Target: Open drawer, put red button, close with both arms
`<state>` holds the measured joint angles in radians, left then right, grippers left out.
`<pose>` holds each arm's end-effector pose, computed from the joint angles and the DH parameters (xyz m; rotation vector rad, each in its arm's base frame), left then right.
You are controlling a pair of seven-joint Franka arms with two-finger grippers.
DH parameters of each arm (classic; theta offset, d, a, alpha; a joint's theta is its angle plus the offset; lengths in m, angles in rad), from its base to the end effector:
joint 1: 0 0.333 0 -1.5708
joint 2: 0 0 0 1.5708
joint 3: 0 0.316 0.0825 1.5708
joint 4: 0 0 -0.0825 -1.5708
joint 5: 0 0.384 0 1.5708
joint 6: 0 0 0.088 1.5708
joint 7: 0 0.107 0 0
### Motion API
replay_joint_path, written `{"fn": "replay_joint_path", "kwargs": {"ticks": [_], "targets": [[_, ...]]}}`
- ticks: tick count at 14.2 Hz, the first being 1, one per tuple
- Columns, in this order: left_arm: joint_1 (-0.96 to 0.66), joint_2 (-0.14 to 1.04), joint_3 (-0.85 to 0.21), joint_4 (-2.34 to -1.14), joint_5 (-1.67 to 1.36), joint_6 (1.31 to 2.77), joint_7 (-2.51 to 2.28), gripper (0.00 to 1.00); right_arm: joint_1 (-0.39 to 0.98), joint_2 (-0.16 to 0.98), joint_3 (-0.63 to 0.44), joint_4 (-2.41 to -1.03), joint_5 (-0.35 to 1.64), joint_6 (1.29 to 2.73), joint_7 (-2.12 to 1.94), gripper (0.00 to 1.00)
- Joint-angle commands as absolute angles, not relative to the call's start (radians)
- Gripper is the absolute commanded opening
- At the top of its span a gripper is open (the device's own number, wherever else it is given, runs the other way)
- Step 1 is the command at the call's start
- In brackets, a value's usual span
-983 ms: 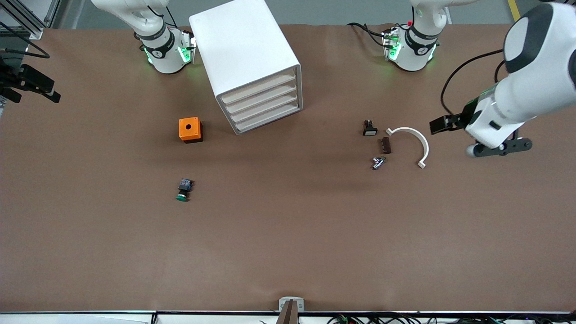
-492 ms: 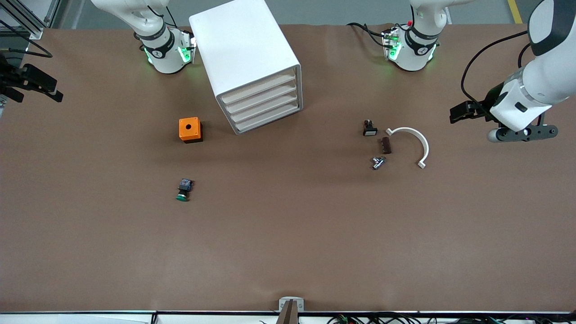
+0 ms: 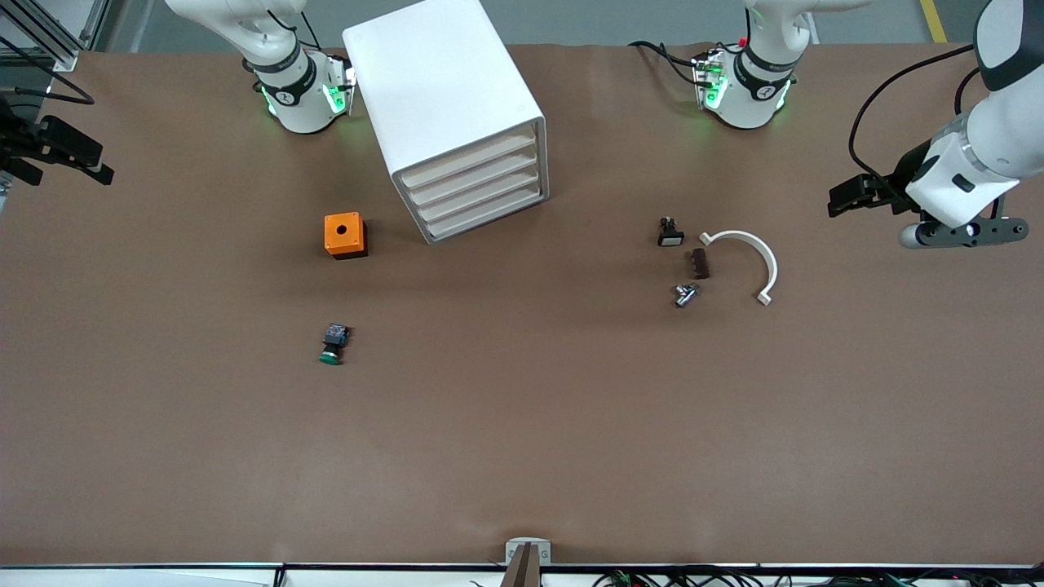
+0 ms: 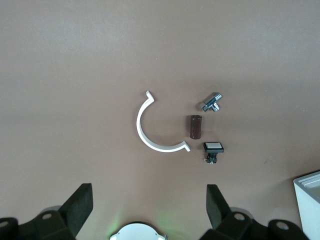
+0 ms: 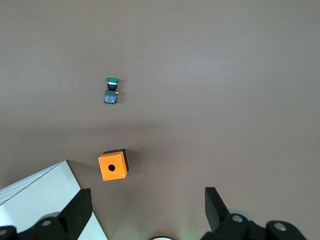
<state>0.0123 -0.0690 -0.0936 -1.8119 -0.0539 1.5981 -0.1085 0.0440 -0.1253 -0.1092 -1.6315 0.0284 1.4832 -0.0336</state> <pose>0.5224 -0.0495 0.5508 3.0993 0.0516 -0.2312 0.5049 -0.0337 0.6546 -3.0980 0.0441 0.0335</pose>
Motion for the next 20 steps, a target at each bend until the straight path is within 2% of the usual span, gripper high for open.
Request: {"fn": "replay_joint_path", "kwargs": {"ticks": [1, 11, 20], "targets": [[-0.003, -0.114, -0.080, -1.853, -0.037, 1.667, -0.089, 1.00, 0.046, -0.138, -0.109, -1.631, 0.028, 1.473, -0.043, 1.00], [0.023, -0.101, -0.092, -1.658, -0.037, 1.621, -0.095, 1.00, 0.048, -0.140, -0.107, -1.631, 0.025, 1.474, -0.043, 1.00], [0.021, -0.092, -0.091, -1.644, -0.028, 1.554, -0.094, 1.00, 0.048, -0.140, -0.109, -1.632, 0.023, 1.473, -0.043, 1.00]]}}
